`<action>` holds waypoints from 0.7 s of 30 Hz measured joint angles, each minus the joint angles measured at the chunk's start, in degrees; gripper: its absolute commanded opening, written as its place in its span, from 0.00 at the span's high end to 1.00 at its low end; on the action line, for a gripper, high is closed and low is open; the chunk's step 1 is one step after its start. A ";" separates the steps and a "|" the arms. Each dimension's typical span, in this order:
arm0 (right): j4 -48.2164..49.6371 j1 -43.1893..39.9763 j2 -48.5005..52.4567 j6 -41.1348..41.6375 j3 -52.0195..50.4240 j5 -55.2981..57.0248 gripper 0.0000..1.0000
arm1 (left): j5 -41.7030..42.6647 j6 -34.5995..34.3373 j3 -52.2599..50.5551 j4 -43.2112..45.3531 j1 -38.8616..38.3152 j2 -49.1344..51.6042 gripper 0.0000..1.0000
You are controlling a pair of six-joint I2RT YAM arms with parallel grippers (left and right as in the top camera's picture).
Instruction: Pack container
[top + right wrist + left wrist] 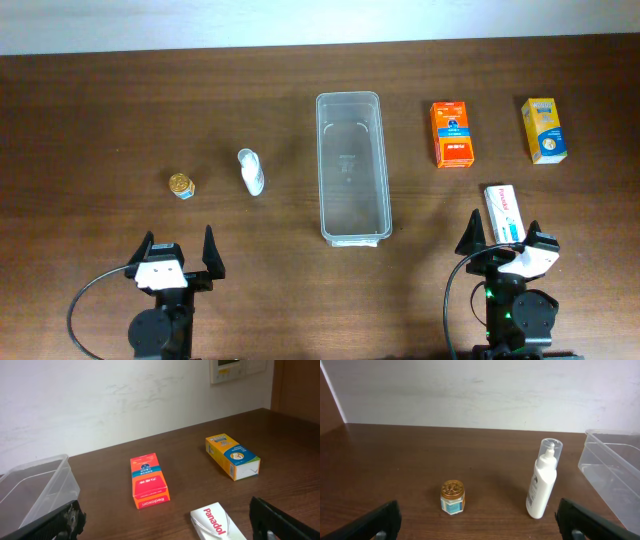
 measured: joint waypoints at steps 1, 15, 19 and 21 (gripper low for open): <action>0.00 0.00 0.00 -0.02 0.00 0.00 0.02 | 0.00 0.00 0.00 0.00 0.00 0.00 0.01; 2.21 0.00 0.00 3.04 0.00 -6.19 0.02 | 0.00 0.00 0.00 0.00 0.00 0.00 0.01; 8.26 0.00 0.00 3.65 0.00 -10.54 0.02 | 0.00 0.00 0.00 0.00 0.00 0.00 0.01; 9.66 0.00 0.00 3.61 0.13 -11.74 0.02 | 0.00 0.00 0.00 0.00 0.00 0.00 0.01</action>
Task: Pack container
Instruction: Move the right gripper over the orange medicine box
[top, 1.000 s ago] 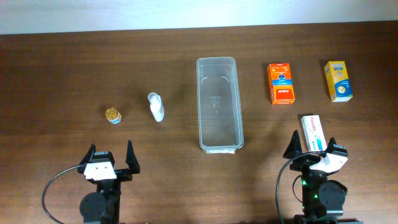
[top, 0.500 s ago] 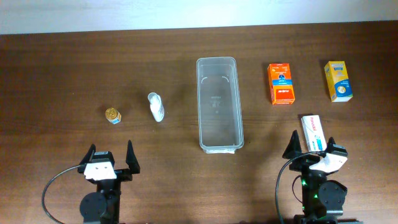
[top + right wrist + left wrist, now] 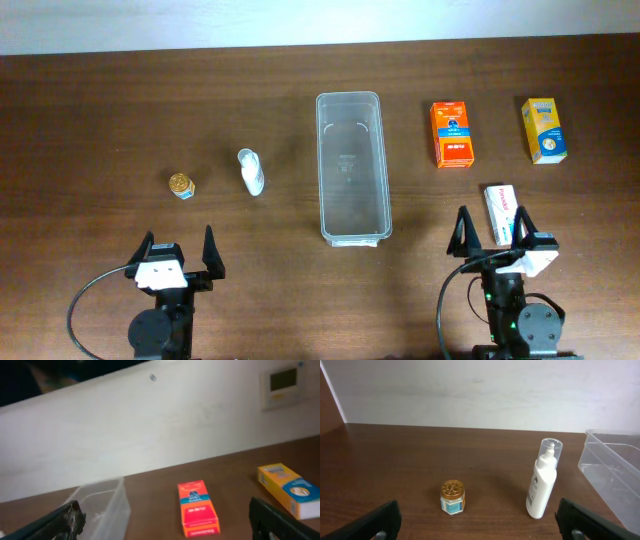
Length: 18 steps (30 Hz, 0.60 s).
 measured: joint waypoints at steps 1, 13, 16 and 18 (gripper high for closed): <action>0.04 0.02 0.11 -0.17 0.35 -0.44 0.02 | 0.00 -0.02 0.00 0.00 0.00 0.00 0.01; -11.17 0.04 27.82 -9.99 29.22 -4.26 0.02 | 0.02 0.00 0.00 0.00 0.00 0.02 0.01; -21.75 0.04 41.86 -13.33 41.55 -4.70 0.02 | 0.02 0.00 -0.02 0.02 0.00 0.04 0.01; -30.95 0.04 50.99 -14.80 50.47 -4.81 0.02 | 0.17 0.00 -0.02 0.04 0.00 0.02 0.01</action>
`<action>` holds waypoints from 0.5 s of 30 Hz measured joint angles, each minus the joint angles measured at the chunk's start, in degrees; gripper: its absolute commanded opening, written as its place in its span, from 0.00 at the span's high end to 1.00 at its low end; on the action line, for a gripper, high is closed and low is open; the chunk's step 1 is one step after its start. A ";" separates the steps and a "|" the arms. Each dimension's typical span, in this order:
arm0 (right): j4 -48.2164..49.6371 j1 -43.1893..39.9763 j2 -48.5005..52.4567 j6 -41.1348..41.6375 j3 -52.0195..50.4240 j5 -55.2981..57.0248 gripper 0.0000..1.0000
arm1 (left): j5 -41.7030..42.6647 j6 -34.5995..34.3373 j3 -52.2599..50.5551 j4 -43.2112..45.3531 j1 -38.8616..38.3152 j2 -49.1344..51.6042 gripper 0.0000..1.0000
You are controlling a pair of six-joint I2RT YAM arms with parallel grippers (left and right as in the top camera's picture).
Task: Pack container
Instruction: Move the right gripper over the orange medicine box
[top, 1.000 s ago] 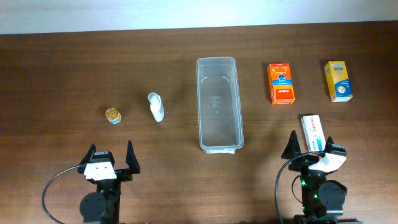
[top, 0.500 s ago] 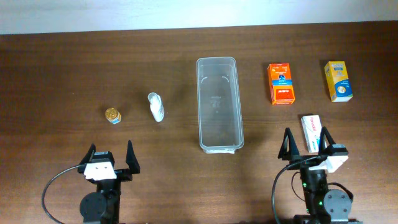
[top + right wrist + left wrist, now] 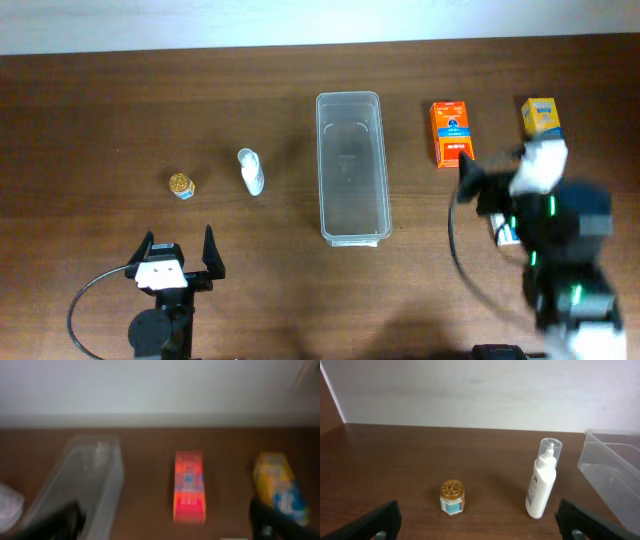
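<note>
A clear plastic container (image 3: 350,165) lies empty mid-table. Left of it are a white bottle (image 3: 251,172) and a small gold-lidded jar (image 3: 181,185). Right of it lie an orange box (image 3: 452,133) and a yellow box (image 3: 541,115), the latter partly covered by my right arm. A white box (image 3: 506,233) is mostly hidden under that arm. My right gripper (image 3: 500,178) hangs open and empty, high above the boxes. The blurred right wrist view looks down on the orange box (image 3: 189,485). My left gripper (image 3: 178,255) rests open near the front edge. It faces the jar (image 3: 452,496) and the bottle (image 3: 542,480).
The dark wooden table (image 3: 100,110) ends at a white wall behind. The right wrist view also shows the container (image 3: 85,485) at left and the yellow box (image 3: 277,485) at right. A corner of the container (image 3: 615,465) shows in the left wrist view.
My right arm has risen from the front edge and moved toward the back, now over the white box. Its camera looks down on the boxes. The left arm and all objects stayed put.
First both grippers sat open at the front edge, the right one beside the white box. Then the right gripper had shifted slightly left with its camera tilted up at the wall. Now it is high above the boxes. No object has moved.
</note>
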 measured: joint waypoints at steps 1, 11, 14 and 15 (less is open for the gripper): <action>-4.85 0.00 5.75 -0.57 5.64 -0.04 0.02 | 0.02 0.00 -0.02 -0.07 0.00 0.00 0.01; -40.30 0.00 43.74 -2.40 47.01 0.02 0.02 | 0.07 0.00 -0.04 -0.02 0.00 0.00 0.01; -42.53 0.00 48.78 -2.56 50.84 0.17 0.02 | 0.09 0.00 -0.04 -0.07 0.00 0.00 0.00; -42.71 0.00 50.14 -2.58 51.19 0.20 0.02 | 0.11 0.00 -0.04 -0.04 0.00 0.00 0.01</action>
